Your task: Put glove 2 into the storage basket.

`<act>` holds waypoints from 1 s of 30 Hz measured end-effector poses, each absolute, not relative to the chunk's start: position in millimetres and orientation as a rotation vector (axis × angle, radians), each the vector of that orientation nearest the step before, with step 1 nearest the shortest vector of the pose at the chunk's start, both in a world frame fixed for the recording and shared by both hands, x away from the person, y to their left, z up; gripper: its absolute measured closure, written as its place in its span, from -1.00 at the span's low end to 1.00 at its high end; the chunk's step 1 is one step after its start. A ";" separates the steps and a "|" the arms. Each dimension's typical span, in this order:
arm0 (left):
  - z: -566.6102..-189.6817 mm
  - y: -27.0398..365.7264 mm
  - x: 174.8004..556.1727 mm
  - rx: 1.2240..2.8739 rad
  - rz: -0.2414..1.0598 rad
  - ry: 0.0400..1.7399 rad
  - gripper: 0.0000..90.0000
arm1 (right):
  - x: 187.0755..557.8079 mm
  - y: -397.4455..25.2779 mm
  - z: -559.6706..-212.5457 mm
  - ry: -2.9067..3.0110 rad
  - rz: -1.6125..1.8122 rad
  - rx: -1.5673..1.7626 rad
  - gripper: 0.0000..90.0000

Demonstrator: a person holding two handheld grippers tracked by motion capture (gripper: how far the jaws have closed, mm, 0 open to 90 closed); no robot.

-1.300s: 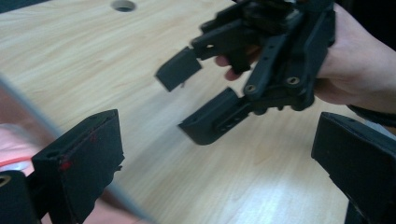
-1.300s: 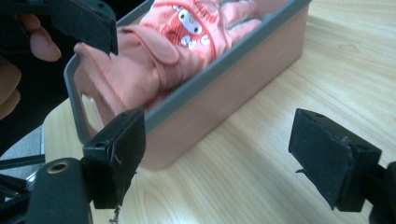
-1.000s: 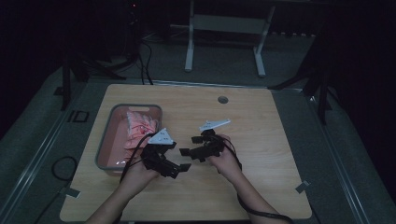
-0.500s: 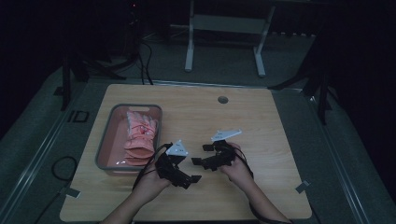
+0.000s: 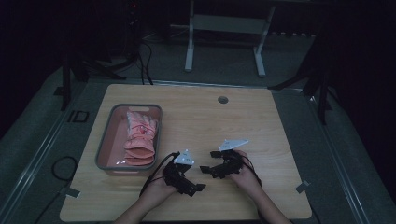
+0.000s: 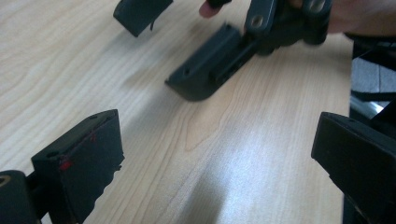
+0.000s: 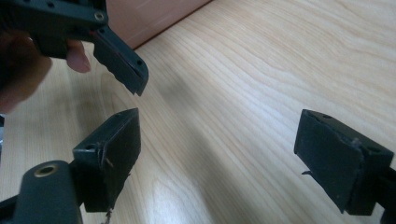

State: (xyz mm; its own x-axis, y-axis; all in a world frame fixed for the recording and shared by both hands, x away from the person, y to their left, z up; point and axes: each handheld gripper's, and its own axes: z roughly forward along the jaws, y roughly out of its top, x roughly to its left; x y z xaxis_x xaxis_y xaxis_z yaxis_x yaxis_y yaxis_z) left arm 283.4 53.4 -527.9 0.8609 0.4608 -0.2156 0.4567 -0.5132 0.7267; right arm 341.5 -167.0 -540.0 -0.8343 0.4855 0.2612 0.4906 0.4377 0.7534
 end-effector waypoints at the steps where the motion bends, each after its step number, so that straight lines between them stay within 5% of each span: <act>1: -530.2 52.2 283.0 2.184 0.007 0.654 -0.95 | 341.3 -168.8 -541.3 -2.661 -1.399 -0.906 -0.68; 30: -556.0 49.5 276.1 2.138 -0.004 0.576 -0.95 | 335.0 -196.9 -556.1 -2.680 -1.461 -0.973 -0.69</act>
